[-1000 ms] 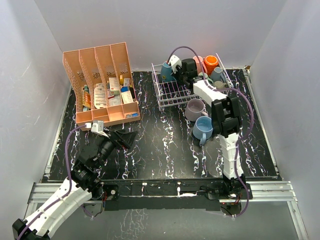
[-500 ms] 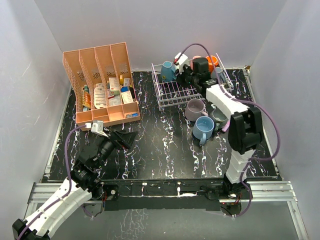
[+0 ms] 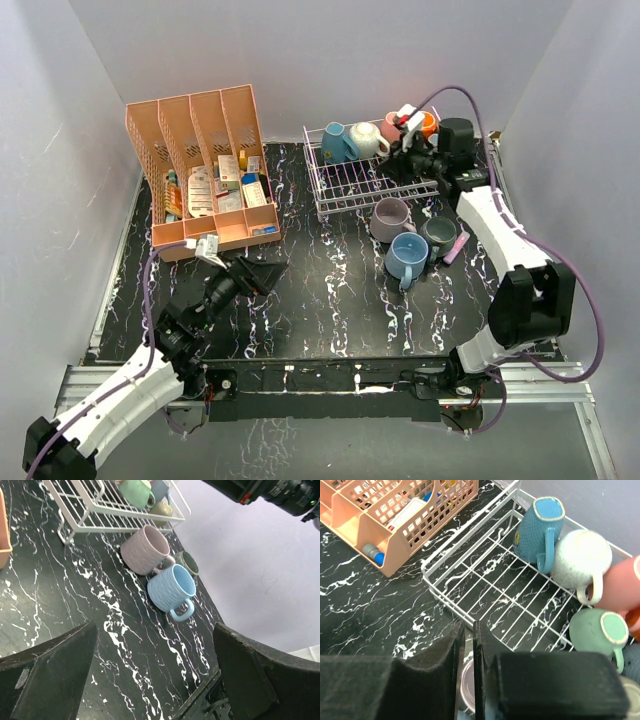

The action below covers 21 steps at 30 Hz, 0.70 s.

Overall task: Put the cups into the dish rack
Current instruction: Pick up the cup at the center of the board.

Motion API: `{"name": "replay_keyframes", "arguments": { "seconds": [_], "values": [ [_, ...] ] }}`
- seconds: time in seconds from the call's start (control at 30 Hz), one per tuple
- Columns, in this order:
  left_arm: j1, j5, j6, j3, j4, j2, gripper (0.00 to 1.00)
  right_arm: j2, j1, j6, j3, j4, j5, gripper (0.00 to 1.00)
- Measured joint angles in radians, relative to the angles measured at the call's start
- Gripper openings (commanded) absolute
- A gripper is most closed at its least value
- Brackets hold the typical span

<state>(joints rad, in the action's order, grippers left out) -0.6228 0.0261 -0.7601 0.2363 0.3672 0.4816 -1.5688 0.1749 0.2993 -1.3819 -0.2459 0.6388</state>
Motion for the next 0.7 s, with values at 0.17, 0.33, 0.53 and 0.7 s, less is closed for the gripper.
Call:
{"name": "replay_keyframes", "arguments": {
  "seconds": [0.17, 0.33, 0.53, 0.7],
  "values": [
    [0.000, 0.042, -0.012, 0.000, 0.039, 0.074, 0.97, 0.086, -0.090, -0.026, 0.091, -0.027, 0.085, 0.17],
    [0.000, 0.057, -0.025, 0.013, 0.069, 0.090, 0.96, 0.171, -0.182, -0.048, 0.208, -0.043, 0.172, 0.17],
    [0.000, 0.070, -0.037, 0.073, 0.105, 0.163, 0.94, 0.262, -0.279, -0.079, 0.319, -0.036, 0.288, 0.19],
    [0.000, 0.097, -0.055, 0.127, 0.108, 0.269, 0.91, 0.295, -0.390, -0.156, 0.372, 0.024, 0.418, 0.25]
  ]
}}
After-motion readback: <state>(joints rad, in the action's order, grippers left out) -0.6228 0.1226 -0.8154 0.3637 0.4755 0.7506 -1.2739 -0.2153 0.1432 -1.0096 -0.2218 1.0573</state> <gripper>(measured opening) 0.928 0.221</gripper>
